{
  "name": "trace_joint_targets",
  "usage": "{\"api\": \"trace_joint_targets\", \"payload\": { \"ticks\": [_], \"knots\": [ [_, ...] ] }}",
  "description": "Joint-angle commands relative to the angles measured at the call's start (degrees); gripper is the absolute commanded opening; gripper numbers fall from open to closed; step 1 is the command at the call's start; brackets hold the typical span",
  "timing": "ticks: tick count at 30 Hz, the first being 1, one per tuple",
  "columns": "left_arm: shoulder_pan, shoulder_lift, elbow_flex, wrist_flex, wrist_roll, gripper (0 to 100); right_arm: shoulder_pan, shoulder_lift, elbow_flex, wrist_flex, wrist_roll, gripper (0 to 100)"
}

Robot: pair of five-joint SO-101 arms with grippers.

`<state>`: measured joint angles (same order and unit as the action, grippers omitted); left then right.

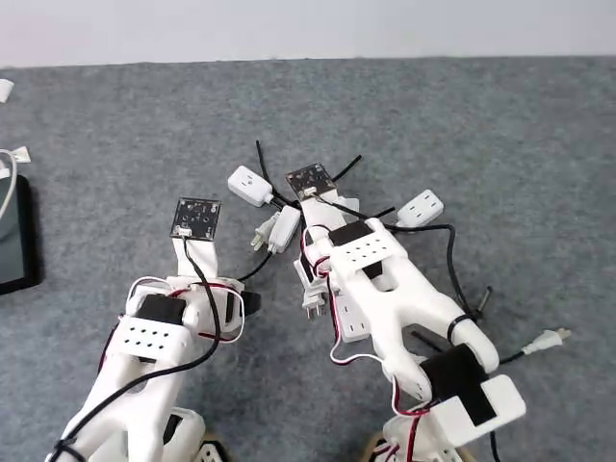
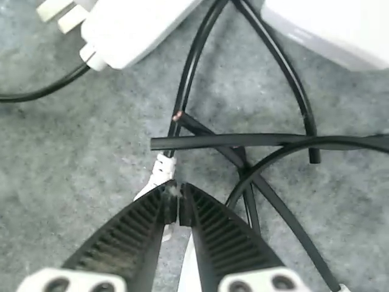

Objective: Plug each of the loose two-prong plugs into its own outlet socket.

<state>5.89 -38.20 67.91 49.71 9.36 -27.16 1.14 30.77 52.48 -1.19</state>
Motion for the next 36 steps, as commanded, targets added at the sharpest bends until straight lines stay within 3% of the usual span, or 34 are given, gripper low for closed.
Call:
{"api": "trace_joint_targets", "payload": {
  "ticks": [1, 8, 14, 36],
  "knots": [
    [0.35, -0.44, -0.66, 0.26, -0.62, 19, 0.22, -4.09, -3.96, -0.31, 0.35, 0.9],
    [0.35, -0.44, -0.66, 0.26, -0.62, 19, -4.7, -5.32, -2.02, -0.75, 0.35, 0.9],
    [0.26, -0.44, -0.66, 0.26, -0.62, 19, -3.21, 1.27, -1.76, -3.03, 0.35, 0.9],
    [0.26, -0.44, -0.66, 0.26, -0.62, 19, -0.92, 1.98, -2.46, 0.48, 3.34, 0.9]
  ]
}}
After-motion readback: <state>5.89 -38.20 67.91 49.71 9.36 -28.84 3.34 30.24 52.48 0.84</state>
